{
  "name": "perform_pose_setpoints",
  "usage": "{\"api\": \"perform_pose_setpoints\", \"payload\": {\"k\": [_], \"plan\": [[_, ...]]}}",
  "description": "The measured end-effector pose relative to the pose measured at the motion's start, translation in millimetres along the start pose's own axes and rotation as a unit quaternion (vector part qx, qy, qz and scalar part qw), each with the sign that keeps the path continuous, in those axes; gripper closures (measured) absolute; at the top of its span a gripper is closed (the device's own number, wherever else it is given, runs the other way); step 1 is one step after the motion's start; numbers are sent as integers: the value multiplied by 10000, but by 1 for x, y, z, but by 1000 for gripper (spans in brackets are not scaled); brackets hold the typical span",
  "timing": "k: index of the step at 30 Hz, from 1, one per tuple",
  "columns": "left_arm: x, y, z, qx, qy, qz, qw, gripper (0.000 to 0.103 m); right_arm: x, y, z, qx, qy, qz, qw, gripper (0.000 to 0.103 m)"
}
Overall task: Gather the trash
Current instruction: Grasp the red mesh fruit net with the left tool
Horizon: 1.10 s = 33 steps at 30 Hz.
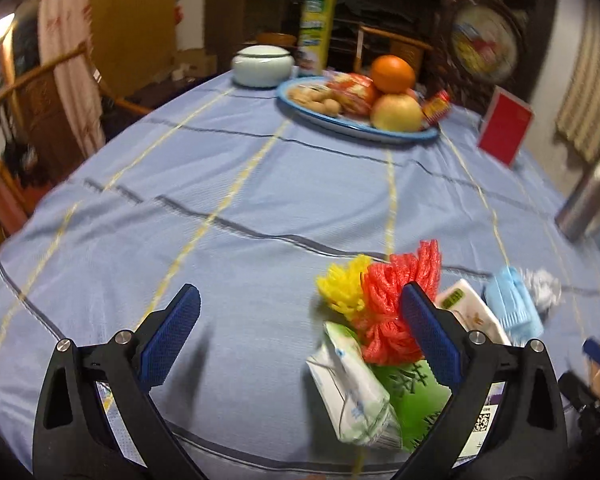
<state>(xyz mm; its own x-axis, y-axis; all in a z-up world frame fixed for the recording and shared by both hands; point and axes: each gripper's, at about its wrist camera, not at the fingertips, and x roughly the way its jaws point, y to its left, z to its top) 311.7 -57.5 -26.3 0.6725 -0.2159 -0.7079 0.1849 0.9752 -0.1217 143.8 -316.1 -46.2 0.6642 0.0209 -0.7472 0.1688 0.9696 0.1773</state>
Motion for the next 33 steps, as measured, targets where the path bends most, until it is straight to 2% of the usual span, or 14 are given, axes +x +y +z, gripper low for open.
{"api": "perform_pose_setpoints", "payload": {"k": [3,5,8,12,17,20,22,25,28,29,33], "plan": [[-2,16,2,-398,-21,-109,9991,7,0,0,0,-8,-10,28,10000,7],[-7,18,2,-460,-133,-139,9988,7,-1,0,0,4,-26,48,10000,7],[-14,12,2,-304,-314,-115,9990,7,-1,0,0,-7,-27,63,10000,7],[-9,-3,4,56,-208,-268,9994,7,-1,2,0,-38,-24,82,10000,7],[-3,-12,27,227,60,-918,9955,7,-1,1,0,-19,-13,134,9999,7],[-6,-19,40,219,27,-1350,9906,7,0,0,1,14,-14,154,9999,7],[-2,-30,38,398,141,-1432,9888,7,1,-1,1,37,-10,165,9999,7],[6,-44,23,789,407,-1357,9868,7,1,-2,1,57,-16,185,9998,7],[8,-41,15,1143,280,-561,9915,8,0,-2,1,52,-42,203,9998,7],[7,-32,17,1085,214,-467,9928,8,0,-2,1,48,-46,208,9998,7],[-6,25,36,127,115,-100,9998,12,0,-2,1,66,-54,217,9997,7]]}}
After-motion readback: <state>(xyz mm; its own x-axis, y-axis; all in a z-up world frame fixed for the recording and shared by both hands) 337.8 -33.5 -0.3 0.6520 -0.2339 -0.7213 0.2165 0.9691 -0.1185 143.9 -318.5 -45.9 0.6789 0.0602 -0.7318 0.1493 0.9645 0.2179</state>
